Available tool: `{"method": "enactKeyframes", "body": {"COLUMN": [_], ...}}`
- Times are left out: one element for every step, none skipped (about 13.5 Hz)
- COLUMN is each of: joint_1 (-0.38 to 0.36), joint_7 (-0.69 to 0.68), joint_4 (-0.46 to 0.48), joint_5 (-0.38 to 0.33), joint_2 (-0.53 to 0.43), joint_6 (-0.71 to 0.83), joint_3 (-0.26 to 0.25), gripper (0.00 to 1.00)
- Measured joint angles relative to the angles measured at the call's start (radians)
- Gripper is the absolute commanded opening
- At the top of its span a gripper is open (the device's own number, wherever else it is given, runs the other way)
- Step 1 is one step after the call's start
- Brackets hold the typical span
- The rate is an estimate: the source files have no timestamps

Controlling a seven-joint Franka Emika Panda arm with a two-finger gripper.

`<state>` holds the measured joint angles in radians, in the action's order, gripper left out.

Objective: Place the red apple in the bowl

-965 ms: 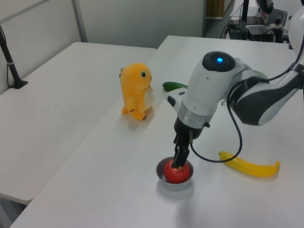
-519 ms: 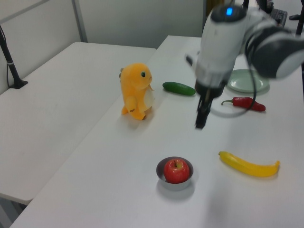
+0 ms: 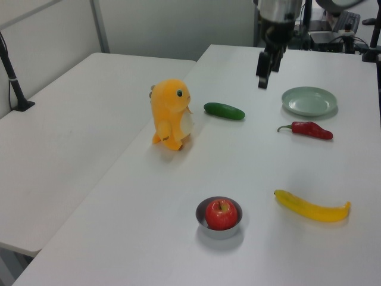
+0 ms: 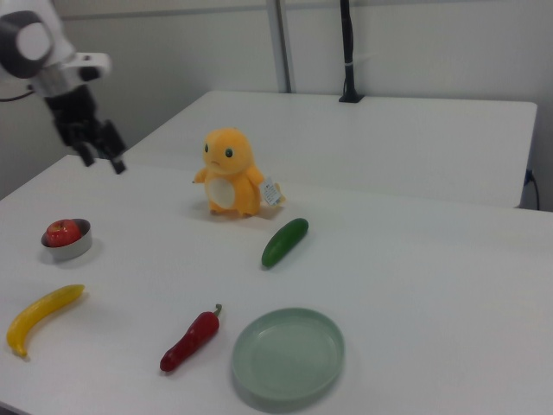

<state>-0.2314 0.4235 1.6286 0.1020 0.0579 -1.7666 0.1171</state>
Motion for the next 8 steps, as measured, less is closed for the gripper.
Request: {"method": "enactKeyframes", "body": {"joint_1": [0.044,0.110,0.156,0.170,0.173,0.172,0.170,0.167], "joint_7": [-0.028,-0.084,-0.145,-0.173,-0.191,-0.205,-0.210,-0.214], "joint_4": [0.003,0.006,0.007,0.007,0.007,0.007,0.007,0.008], "joint_5": [-0.011,-0.030,-0.057,-0.067,-0.074,-0.078,-0.080,-0.080], "joint_2": [0.000,0.003,0.003,0.002,0.002,0.002,0.002,0.003], "joint_6": [0.000,0.000,0.000,0.000,0.000,0.000,0.000,0.000], "joint_3": [-0.008,-0.011,-0.015,-0.026,-0.044,-0.063,-0.076,-0.088], "gripper": [1.00,1.00,1.00,1.00,1.00,1.00,1.00,1.00]}}
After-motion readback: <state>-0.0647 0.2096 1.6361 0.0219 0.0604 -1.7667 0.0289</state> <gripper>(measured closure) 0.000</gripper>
